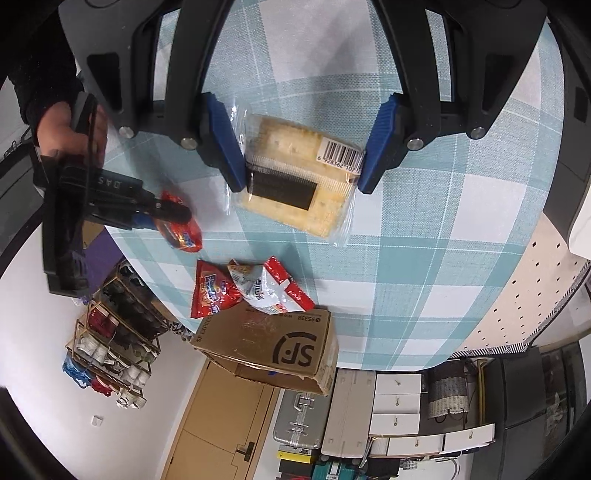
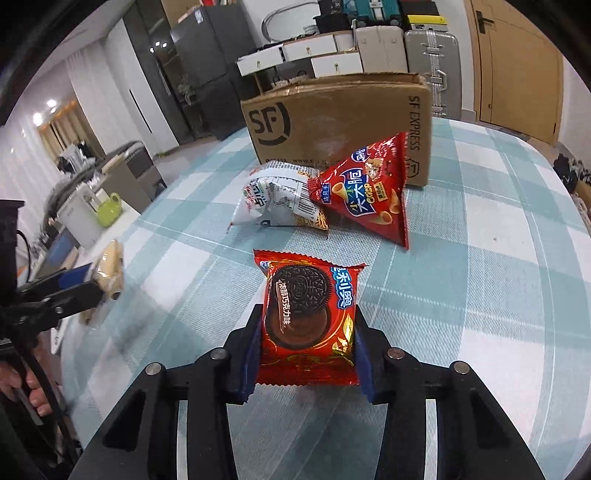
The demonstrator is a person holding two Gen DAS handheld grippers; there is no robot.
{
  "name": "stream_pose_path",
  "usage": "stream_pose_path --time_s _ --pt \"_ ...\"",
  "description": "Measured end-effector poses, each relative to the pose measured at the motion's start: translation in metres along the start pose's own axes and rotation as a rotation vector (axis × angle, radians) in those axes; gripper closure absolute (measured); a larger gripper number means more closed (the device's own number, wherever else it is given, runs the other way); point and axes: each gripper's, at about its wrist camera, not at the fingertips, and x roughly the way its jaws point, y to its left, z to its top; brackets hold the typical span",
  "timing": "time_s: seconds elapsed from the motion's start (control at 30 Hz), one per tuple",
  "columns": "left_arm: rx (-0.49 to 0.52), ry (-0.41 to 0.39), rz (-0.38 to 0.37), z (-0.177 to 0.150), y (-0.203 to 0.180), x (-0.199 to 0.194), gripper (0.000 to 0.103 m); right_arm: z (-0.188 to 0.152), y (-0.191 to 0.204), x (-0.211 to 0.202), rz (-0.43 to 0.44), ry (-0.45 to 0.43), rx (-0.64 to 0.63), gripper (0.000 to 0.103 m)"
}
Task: Organize snacks
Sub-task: 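Grasp the red Oreo cake packet with the right gripper while the left gripper holds the crackers, then carry the cracker and Oreo packets over the SF box and lower them in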
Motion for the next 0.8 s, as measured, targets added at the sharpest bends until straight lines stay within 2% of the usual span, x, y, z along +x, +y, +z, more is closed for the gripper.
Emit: stream_pose_path --time_s 0.37,0.57,0.8 --pt "0.024 -0.041 -0.008 0.015 -0.022 -0.008 0.043 -0.021 0.004 -0.084 0.175 -0.209 0.12 0.06" --pt "0.048 -0.06 -0.026 0.035 -0.033 -0.004 0.043 -0.012 0.007 -0.103 0.199 -0.254 0.102 0.06" --pt "0.073 -0.074 -0.02 0.068 -0.041 0.003 0.043 0.007 -0.009 -0.1 0.247 -0.28 0.156 0.06"
